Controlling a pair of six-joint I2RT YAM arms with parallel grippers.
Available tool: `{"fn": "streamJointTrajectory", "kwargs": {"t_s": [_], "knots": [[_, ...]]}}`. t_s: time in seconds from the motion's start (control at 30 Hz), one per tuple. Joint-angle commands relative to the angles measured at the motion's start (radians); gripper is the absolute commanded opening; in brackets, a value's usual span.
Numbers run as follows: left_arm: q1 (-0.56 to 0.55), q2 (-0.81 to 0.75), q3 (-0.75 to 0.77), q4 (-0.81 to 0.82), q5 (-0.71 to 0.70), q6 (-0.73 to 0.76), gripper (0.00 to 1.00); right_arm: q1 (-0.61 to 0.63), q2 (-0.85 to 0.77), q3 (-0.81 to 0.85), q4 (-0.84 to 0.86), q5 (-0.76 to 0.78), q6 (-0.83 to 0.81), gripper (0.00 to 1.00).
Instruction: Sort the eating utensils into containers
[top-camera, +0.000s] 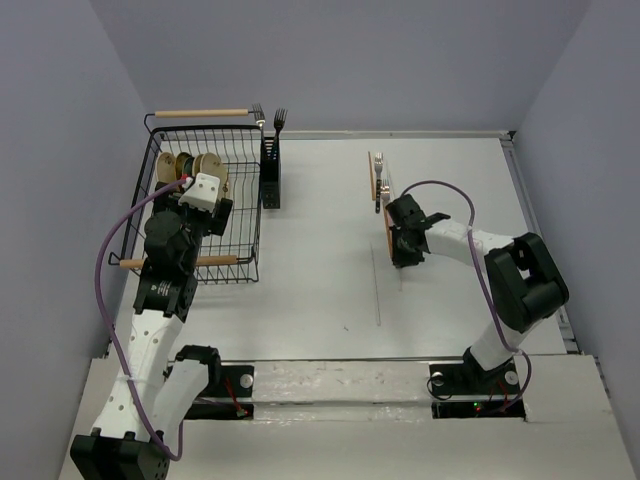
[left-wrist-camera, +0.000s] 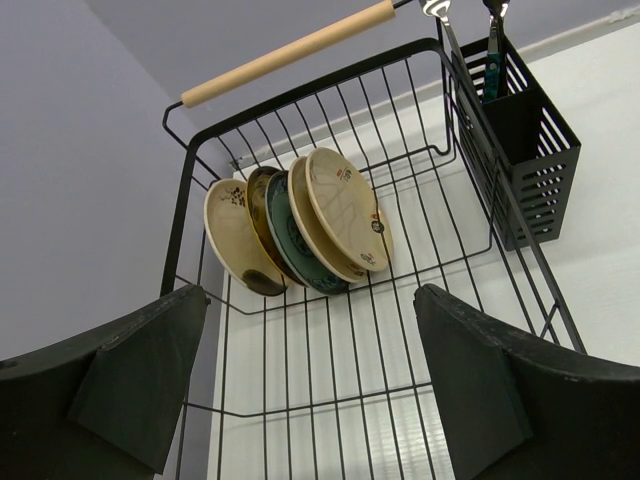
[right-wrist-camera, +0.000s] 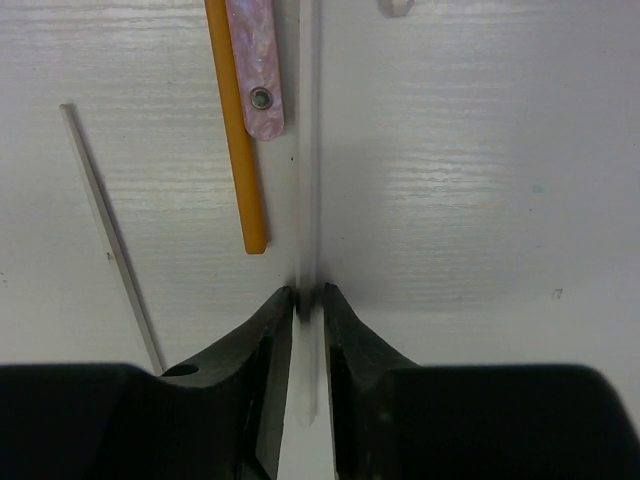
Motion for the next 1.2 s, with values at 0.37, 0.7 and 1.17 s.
{"fn": "streamJointTrajectory", "kwargs": {"t_s": [0.37,0.7,1.17], "knots": [[-0.007,0.004,0.040,-0.002,0.151,0.011,0.99,-0.003,-0.120,-0.016,0.032,0.046,-0.006,0.00],[-0.007,0.076,0.161,-0.086,0.542,-0.052,0.98,0.043,-0.445,-0.077,0.244,0.088,-0.184,0.00],[-0.143,0.300,0.352,0.053,0.799,-0.411,0.90,0.280,-0.438,-0.051,0.867,-0.285,-0.318,0.00]]}}
